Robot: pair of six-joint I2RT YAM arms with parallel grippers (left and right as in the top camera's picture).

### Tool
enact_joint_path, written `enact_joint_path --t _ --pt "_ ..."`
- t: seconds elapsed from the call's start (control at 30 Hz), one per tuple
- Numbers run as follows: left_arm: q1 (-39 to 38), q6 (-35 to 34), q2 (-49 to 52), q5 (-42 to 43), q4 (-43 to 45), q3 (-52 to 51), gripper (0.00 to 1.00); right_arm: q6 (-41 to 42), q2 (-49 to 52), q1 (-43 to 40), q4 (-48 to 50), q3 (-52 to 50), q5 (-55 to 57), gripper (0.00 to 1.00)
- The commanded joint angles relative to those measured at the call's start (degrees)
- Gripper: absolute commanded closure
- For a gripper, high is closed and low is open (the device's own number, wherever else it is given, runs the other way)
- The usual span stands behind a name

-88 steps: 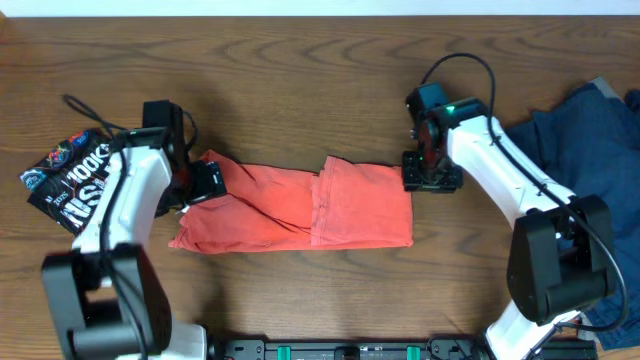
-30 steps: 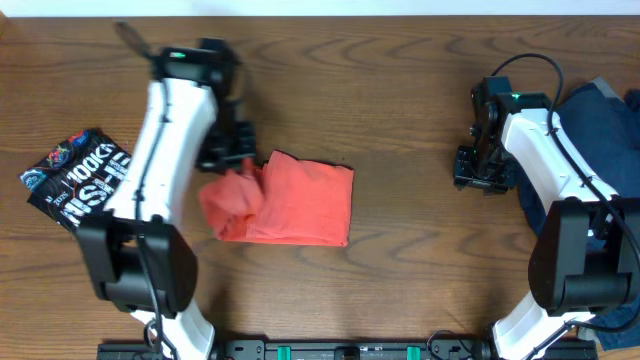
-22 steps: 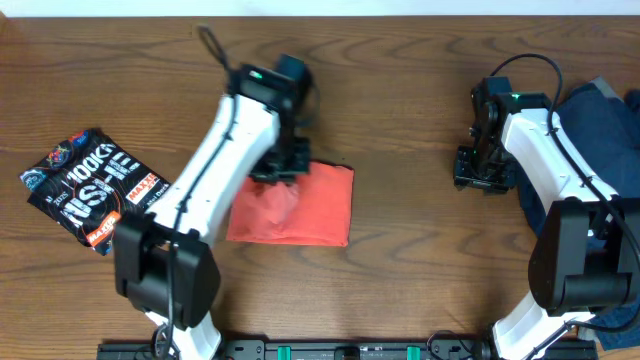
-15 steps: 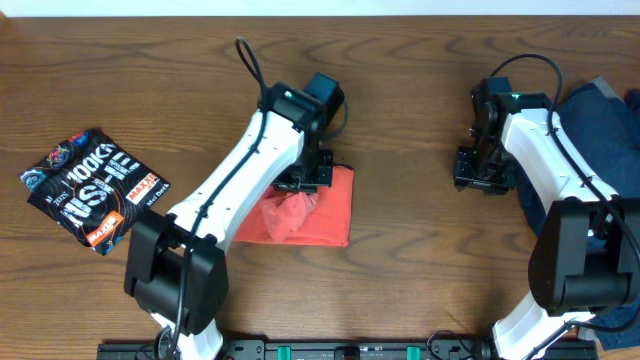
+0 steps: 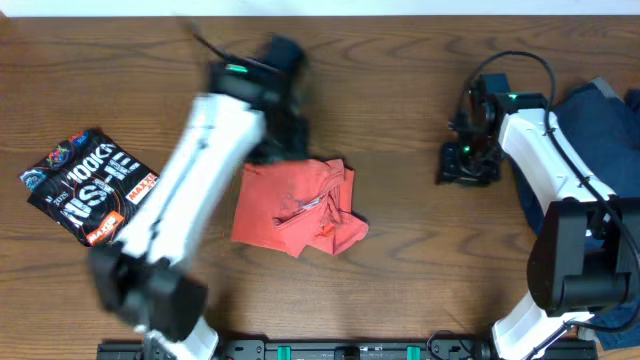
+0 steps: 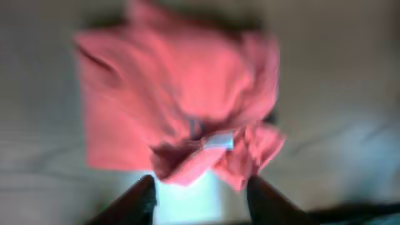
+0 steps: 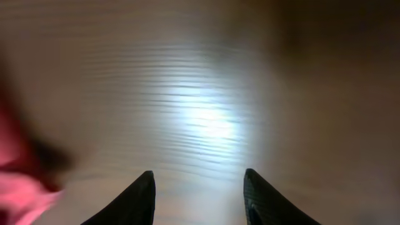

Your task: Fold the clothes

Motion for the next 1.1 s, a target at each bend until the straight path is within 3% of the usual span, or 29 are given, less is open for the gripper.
enact_joint_path --t 0.0,0.23,0.63,0.73,0.87,1.03,1.07 --pt "7.50 1.33 -6.56 -0.31 0.66 2.36 0.45 -9.44 -1.53 4.35 2.34 0.66 -18.99 0.57" --pt "18.12 1.40 -6.91 -0.31 0.74 -0.04 0.40 -9.92 -1.53 17.88 10.71 0.66 -26.71 0.60" --pt "24.44 1.57 -6.05 -0.28 6.69 -14.19 0.39 -2.84 -1.53 33.99 16.50 0.66 -20.28 0.54" --pt "25.18 1.57 -6.05 -0.28 6.78 -15.30 0.39 -2.60 -1.51 36.96 16.81 0.63 -15.32 0.50" --pt "25.46 1.57 -6.05 -0.31 7.06 -15.45 0.39 1.64 -1.49 41.22 17.97 0.63 -3.56 0.36" --pt "25.46 1.57 -6.05 -0.33 7.41 -15.45 0.39 4.33 -0.70 46.29 22.12 0.61 3.45 0.19" --pt "25.46 1.57 -6.05 -0.33 7.45 -15.45 0.39 6.12 -0.37 47.10 22.67 0.61 6.03 0.19"
